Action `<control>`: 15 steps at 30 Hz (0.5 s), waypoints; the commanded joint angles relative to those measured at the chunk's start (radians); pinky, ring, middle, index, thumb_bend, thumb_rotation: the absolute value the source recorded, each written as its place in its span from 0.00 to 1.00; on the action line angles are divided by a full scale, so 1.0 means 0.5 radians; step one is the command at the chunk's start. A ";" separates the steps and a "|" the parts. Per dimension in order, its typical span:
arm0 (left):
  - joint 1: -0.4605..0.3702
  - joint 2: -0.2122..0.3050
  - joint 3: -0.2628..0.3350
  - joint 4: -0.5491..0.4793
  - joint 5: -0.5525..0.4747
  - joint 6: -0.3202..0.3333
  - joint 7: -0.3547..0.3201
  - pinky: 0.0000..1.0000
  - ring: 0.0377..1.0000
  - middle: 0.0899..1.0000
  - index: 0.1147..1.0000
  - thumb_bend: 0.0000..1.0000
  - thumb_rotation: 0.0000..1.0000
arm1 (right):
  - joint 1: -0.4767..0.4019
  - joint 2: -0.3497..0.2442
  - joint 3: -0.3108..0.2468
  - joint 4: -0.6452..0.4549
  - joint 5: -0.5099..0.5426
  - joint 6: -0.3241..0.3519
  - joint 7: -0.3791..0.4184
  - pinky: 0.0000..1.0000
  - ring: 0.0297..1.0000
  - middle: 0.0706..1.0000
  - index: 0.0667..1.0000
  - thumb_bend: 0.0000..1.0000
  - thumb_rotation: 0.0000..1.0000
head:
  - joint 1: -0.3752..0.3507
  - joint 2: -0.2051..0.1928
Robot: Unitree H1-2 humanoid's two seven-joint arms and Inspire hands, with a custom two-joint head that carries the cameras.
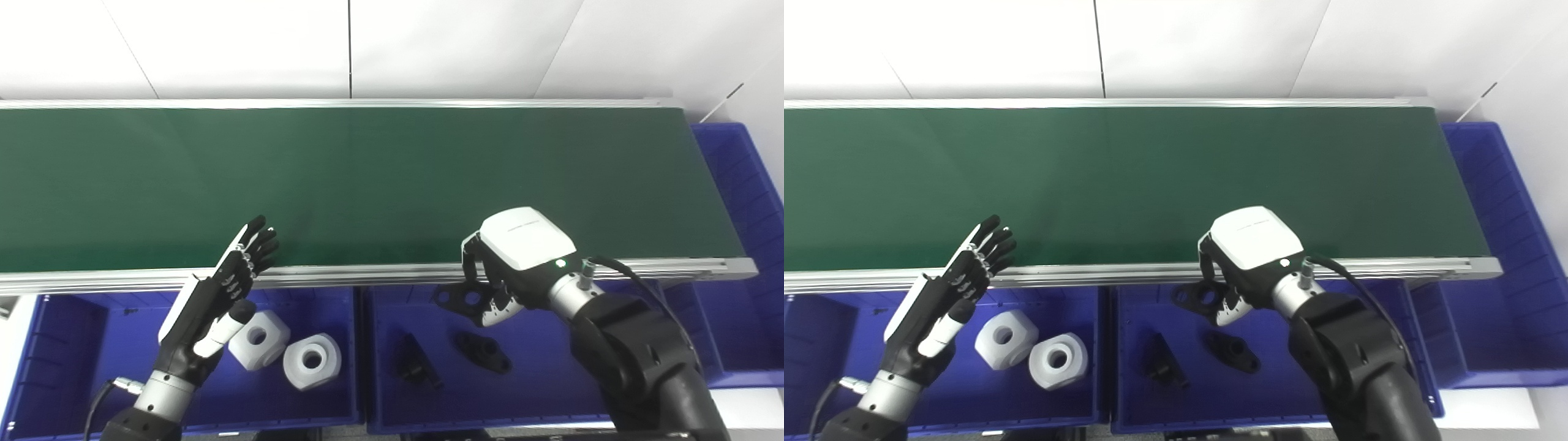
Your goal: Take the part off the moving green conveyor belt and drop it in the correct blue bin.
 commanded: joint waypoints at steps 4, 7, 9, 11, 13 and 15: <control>0.025 -0.024 -0.013 -0.078 0.032 -0.047 -0.004 0.91 0.94 0.94 0.98 0.74 0.79 | 0.025 0.088 0.029 -0.002 -0.248 -0.117 0.131 0.21 0.26 0.33 0.47 0.65 0.36 | 0.129 -0.013; 0.027 -0.057 -0.026 -0.072 0.096 -0.071 0.021 0.90 0.93 0.94 0.98 0.75 0.80 | 0.081 0.117 0.052 0.012 -0.356 -0.179 0.108 0.32 0.41 0.49 0.59 0.83 0.61 | 0.197 -0.053; 0.031 -0.069 -0.032 -0.073 0.118 -0.078 0.023 0.89 0.93 0.93 0.97 0.76 0.80 | 0.119 0.140 0.043 0.017 -0.409 -0.206 0.087 0.43 0.52 0.58 0.63 0.88 0.66 | 0.199 -0.079; 0.037 -0.077 -0.036 -0.071 0.112 -0.079 0.012 0.89 0.93 0.94 0.98 0.74 0.80 | 0.154 0.172 0.023 0.023 -0.452 -0.211 0.076 0.54 0.60 0.65 0.67 0.95 0.70 | 0.197 -0.094; 0.042 -0.088 -0.039 -0.063 0.112 -0.088 0.010 0.90 0.93 0.95 0.98 0.73 0.79 | 0.175 0.200 0.009 0.031 -0.490 -0.217 0.081 0.63 0.69 0.72 0.71 0.99 0.73 | 0.208 -0.106; 0.045 -0.099 -0.037 -0.044 0.106 -0.117 0.013 0.90 0.93 0.94 0.98 0.73 0.78 | 0.187 0.222 -0.004 0.031 -0.504 -0.226 0.082 0.66 0.73 0.75 0.72 1.00 0.74 | 0.217 -0.110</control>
